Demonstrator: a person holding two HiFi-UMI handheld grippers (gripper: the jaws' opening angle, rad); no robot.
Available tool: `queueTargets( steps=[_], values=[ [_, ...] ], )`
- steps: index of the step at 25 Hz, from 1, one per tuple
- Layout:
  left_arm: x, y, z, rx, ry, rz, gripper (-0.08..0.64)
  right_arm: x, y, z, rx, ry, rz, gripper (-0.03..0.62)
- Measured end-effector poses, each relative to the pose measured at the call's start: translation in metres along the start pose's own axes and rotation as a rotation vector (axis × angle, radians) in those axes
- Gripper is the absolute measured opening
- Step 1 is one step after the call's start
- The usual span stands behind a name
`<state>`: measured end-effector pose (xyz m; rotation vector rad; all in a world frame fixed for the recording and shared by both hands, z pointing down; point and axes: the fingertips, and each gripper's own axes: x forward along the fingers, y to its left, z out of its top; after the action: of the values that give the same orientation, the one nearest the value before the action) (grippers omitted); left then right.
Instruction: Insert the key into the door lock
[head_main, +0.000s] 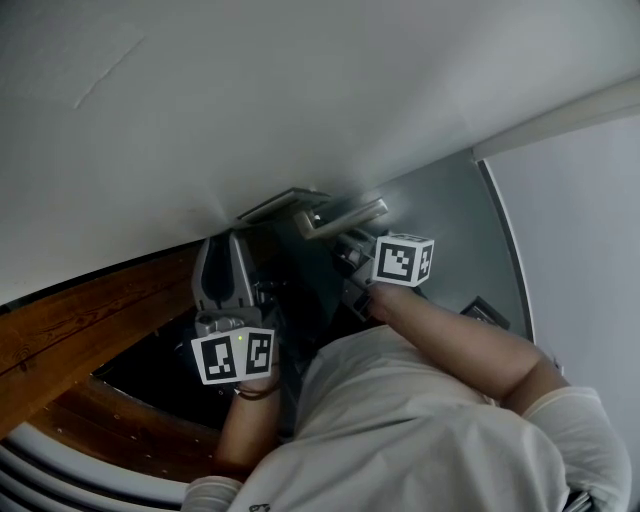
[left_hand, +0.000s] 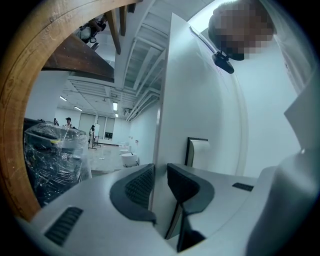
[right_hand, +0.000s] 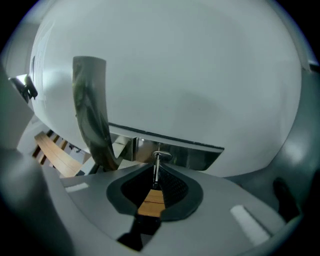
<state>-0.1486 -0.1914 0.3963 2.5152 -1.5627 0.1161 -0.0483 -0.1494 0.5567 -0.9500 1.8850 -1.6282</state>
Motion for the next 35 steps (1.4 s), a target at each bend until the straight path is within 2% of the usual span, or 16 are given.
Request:
queueTargets(
  steps=[6, 9, 15, 19, 22, 25, 31, 35],
  values=[
    [-0.005, 0.000, -0.002, -0.014, -0.011, 0.020, 0.085, -0.023, 0.002, 0.001, -0.217, 0.097, -0.099, 0.055],
    [-0.012, -0.003, -0.002, -0.034, -0.013, 0.039, 0.086, -0.036, 0.011, 0.002, -0.321, 0.123, -0.117, 0.055],
    [-0.035, -0.019, -0.003, -0.089, -0.023, 0.060, 0.084, -0.058, 0.050, -0.002, -0.650, 0.182, -0.108, 0.041],
    [-0.049, -0.042, 0.006, -0.081, -0.033, 0.053, 0.062, -0.074, 0.092, 0.004, -0.854, 0.139, -0.099, 0.002],
    [-0.060, -0.059, 0.024, -0.048, -0.046, 0.069, 0.018, -0.078, 0.130, 0.010, -0.964, 0.103, -0.078, 0.002],
    [-0.064, -0.076, 0.043, -0.009, -0.079, 0.075, 0.011, -0.075, 0.171, 0.022, -1.070, 0.058, -0.042, 0.002],
    [-0.079, -0.107, 0.065, -0.003, -0.093, 0.079, 0.008, -0.090, 0.247, 0.028, -1.212, -0.034, 0.003, 0.002],
    [-0.086, -0.116, 0.082, -0.005, -0.130, 0.088, 0.008, -0.100, 0.277, 0.031, -1.269, -0.097, 0.032, 0.000]
  ],
)
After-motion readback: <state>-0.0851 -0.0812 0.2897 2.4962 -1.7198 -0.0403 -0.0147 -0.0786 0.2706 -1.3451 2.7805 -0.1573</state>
